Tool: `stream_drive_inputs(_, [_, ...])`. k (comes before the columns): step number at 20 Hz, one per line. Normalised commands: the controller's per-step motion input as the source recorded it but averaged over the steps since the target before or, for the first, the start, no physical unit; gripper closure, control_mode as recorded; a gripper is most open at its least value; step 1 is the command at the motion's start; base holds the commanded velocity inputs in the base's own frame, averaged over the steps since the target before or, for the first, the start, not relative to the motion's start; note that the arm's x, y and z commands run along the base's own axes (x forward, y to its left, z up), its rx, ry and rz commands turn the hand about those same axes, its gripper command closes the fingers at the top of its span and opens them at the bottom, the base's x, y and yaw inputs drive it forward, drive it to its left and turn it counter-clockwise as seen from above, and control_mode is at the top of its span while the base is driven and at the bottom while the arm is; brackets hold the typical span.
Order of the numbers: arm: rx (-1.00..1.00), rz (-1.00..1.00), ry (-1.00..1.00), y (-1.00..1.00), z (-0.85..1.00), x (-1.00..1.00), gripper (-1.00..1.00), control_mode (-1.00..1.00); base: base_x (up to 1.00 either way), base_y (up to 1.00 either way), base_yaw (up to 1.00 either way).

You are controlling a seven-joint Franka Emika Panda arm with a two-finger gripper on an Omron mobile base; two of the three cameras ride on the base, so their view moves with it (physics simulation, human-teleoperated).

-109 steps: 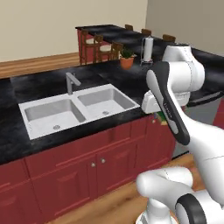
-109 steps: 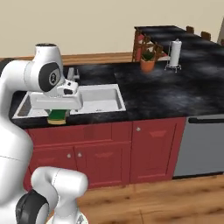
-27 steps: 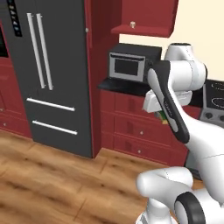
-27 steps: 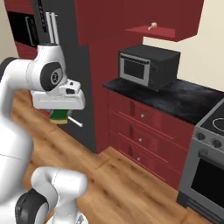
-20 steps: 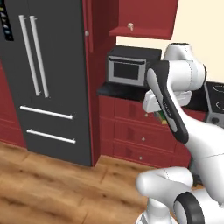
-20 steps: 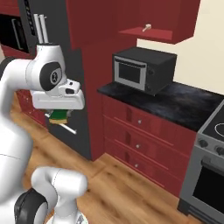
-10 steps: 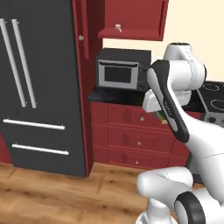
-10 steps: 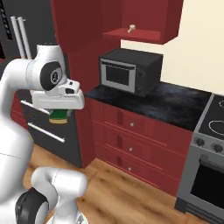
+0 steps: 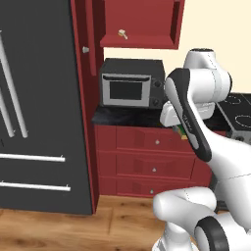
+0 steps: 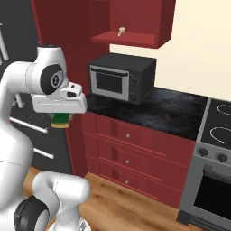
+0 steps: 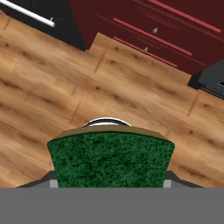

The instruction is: Pick up the dish brush and sponge from the sink, and place them back in the cabinet, and close the cabinet door.

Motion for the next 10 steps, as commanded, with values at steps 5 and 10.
stream_drive_inputs(5, [0.00, 0.00, 0.00, 0.00, 0.00, 0.00, 1.00, 1.00, 0.73, 0.00, -0.06])
stream_drive_inputs(10, [0.00, 0.00, 0.00, 0.00, 0.00, 0.00, 1.00, 1.00, 0.67, -0.01, 0.00])
